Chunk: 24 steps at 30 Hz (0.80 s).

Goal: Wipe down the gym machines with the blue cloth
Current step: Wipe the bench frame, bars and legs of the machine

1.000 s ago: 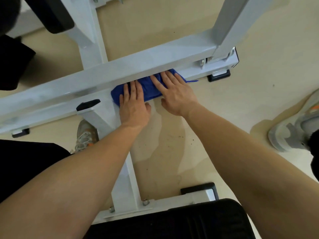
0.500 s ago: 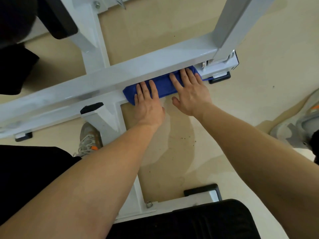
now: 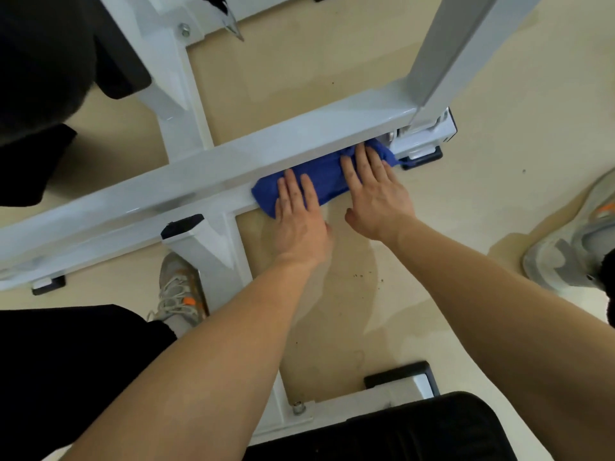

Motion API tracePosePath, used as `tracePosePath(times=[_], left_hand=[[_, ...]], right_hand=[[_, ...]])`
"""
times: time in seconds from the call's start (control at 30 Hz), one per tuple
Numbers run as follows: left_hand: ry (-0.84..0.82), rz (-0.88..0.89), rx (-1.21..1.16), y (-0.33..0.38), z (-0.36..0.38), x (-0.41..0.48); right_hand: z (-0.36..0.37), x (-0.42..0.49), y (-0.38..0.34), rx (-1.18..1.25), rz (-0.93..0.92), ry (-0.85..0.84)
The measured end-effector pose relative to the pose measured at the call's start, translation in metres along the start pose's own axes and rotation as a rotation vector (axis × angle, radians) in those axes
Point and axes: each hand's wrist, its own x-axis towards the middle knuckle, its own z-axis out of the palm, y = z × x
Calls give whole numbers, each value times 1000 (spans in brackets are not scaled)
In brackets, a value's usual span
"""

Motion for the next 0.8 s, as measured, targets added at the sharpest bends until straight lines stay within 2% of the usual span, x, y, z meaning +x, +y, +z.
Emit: tracePosePath(times=[0.1, 0.27, 0.33, 0.5, 0.63, 0.8], left_hand=[[-27, -76, 24, -35, 6, -9], [-66, -88, 43, -64, 4, -15], [-55, -84, 44, -55, 3, -14], [-46, 109, 21, -12, -3, -2], [-55, -28, -62, -14, -4, -8], [-95, -232, -118, -61, -1, -18]], right_hand=[[0, 7, -28, -43, -113, -19], [-2, 12, -51, -56, -208, -18], [-4, 12, -37, -34, -172, -6], [-9, 1, 9, 43, 47, -20], [-16, 3, -9, 67, 55, -75], [-25, 12, -68, 56, -126, -147]])
